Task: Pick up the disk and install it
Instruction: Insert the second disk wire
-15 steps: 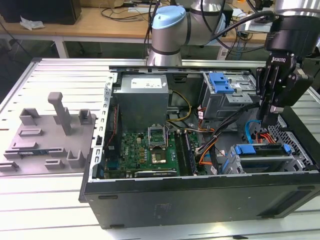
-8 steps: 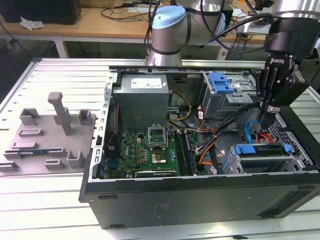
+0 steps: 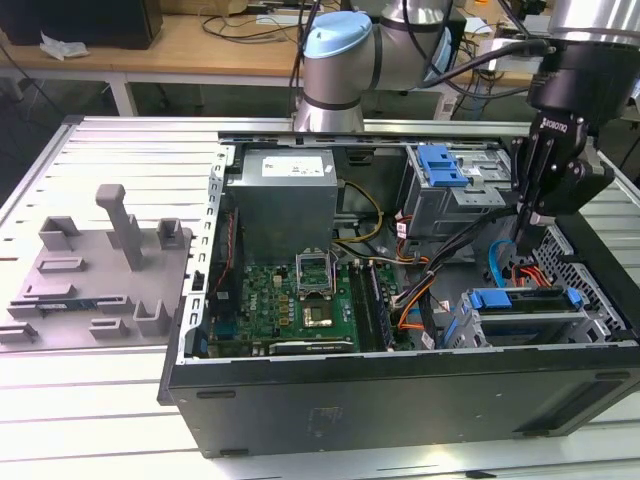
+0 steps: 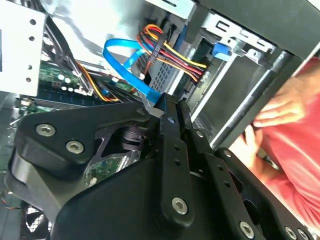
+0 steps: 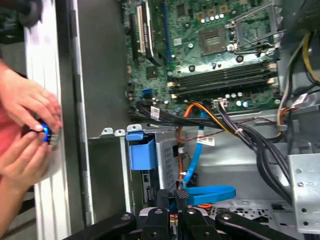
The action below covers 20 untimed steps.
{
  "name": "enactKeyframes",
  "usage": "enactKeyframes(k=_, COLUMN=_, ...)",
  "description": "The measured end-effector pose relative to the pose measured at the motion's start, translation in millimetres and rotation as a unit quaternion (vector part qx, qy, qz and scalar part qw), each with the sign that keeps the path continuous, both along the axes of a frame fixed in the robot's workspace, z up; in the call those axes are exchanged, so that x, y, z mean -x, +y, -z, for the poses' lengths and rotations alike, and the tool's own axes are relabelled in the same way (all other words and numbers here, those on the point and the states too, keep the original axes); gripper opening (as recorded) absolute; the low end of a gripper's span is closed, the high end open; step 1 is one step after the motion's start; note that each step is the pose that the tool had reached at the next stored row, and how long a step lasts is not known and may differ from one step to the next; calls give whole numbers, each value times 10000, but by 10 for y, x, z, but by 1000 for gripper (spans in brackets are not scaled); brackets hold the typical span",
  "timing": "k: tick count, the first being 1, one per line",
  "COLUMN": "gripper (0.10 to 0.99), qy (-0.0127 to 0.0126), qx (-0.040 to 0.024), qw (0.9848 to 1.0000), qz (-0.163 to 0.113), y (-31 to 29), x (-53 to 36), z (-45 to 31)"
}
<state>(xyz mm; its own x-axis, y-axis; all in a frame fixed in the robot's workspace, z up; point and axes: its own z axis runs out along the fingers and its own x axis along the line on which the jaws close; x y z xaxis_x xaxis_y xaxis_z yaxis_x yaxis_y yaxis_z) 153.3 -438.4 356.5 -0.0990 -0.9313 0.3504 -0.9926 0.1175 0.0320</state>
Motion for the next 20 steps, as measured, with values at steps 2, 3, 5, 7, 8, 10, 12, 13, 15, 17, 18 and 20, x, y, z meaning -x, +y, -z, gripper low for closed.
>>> enactKeyframes(k=2, gripper=161, qy=-9, qx=-82, qw=10000, qz=0, y=-49, x=3, z=0)
enactKeyframes(k=3, gripper=161, qy=-12, qx=-101, qw=9999, qz=0, y=-68, x=5, z=0)
enactKeyframes(k=5, gripper=161, qy=-17, qx=-137, qw=9999, qz=-1, y=-127, x=16, z=0)
enactKeyframes(k=7, gripper=161, qy=-23, qx=-159, qw=9999, qz=-1, y=-172, x=29, z=0)
enactKeyframes(k=8, gripper=161, qy=-29, qx=-173, qw=9998, qz=-1, y=-189, x=32, z=0)
enactKeyframes(k=10, gripper=161, qy=-64, qx=-234, qw=9997, qz=-1, y=-223, x=36, z=0)
enactKeyframes(k=12, gripper=161, qy=-154, qx=-442, qw=9989, qz=-1, y=-255, x=38, z=0)
enactKeyframes(k=13, gripper=161, qy=-167, qx=-489, qw=9987, qz=-1, y=-270, x=41, z=0)
enactKeyframes(k=15, gripper=161, qy=-203, qx=-585, qw=9981, qz=-2, y=-308, x=46, z=0)
enactKeyframes(k=17, gripper=161, qy=-244, qx=-752, qw=9969, qz=0, y=-376, x=59, z=0)
enactKeyframes(k=18, gripper=161, qy=-276, qx=-871, qw=9958, qz=0, y=-405, x=63, z=0)
enactKeyframes(k=20, gripper=161, qy=-335, qx=-1206, qw=9921, qz=5, y=-490, x=88, z=0)
